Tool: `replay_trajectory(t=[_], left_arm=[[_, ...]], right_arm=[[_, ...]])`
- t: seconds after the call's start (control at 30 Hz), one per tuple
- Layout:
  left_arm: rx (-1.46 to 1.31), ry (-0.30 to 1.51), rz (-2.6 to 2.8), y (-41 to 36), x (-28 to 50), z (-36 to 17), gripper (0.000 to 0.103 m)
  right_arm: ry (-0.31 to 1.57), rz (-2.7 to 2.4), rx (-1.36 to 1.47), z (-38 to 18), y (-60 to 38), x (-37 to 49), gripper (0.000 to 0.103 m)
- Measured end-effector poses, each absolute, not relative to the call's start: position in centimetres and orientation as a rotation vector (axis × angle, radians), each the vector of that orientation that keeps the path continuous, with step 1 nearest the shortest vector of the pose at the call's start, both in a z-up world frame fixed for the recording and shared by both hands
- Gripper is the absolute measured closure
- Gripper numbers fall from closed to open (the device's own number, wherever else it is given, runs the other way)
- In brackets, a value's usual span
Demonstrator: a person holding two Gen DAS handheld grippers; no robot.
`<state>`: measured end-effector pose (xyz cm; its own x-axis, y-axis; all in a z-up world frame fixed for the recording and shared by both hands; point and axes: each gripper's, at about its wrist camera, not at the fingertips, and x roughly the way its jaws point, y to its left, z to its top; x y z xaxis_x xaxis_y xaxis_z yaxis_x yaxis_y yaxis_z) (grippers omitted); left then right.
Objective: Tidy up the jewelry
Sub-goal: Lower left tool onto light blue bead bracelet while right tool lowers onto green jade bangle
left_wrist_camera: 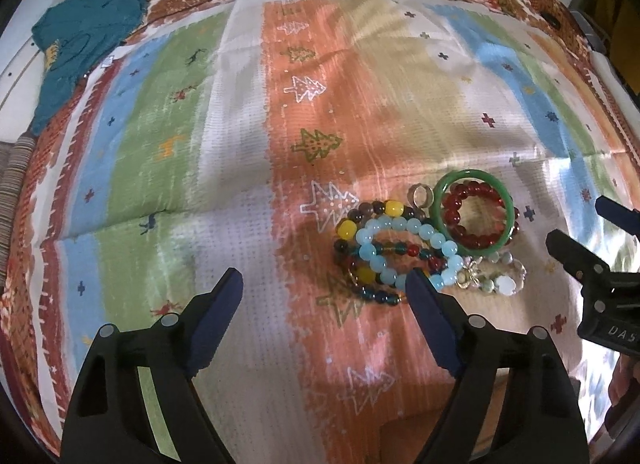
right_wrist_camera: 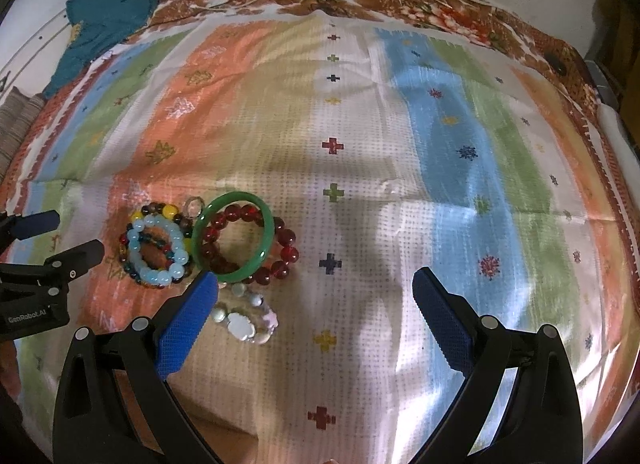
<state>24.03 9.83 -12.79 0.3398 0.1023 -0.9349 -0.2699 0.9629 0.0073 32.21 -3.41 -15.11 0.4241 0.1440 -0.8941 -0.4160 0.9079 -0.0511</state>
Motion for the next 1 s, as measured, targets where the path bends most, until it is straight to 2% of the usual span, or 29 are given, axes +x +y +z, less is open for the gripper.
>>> replay_trajectory(t=[0.2,0.3,0.47,0.53,0.67,0.77,0.83,0.93,1.0], left_arm=[[-0.165,1.222,0.224,9.9,25.3,-13.8,0.029],[-0.173,1.222,0.219,10.1,25.8,-14.0,0.038],[-0.163,1.236,0.219,10.1,26.4,-14.8,0.042],[-0.163,1.242,0.212,10.1,26.6,-15.1,0.045],[-0.144,1.249,0.193,9.6,27.2,-15.3,0.049],[-0.124,1.257,0.193,9.3,27.4,-15.6,0.059],[-0.118,1.263,0.19,9.3,27.5,-15.8,0.061],[-0.108,1.266,0.184,9.0,27.4,-16.1,0.065],[-0.111,1.268,0.172,8.9,27.5,-16.2,0.072]], right_arm=[[1.097,0.338,-0.29,-16.2,-3.1,33.3,0.005],[1.1,0.332,-0.29,-16.4,-2.9,33.8,0.016],[1.106,0.337,-0.288,-16.9,-2.4,34.4,0.016],[1.112,0.338,-0.29,-17.1,-2.1,34.7,0.02],[1.122,0.356,-0.279,-17.4,-1.8,35.0,0.035],[1.121,0.364,-0.287,-17.6,-1.5,35.2,0.041],[1.126,0.375,-0.293,-17.7,-1.3,35.2,0.046],[1.131,0.393,-0.303,-17.9,-0.7,35.1,0.058],[1.134,0.399,-0.306,-17.9,-0.4,35.1,0.066]])
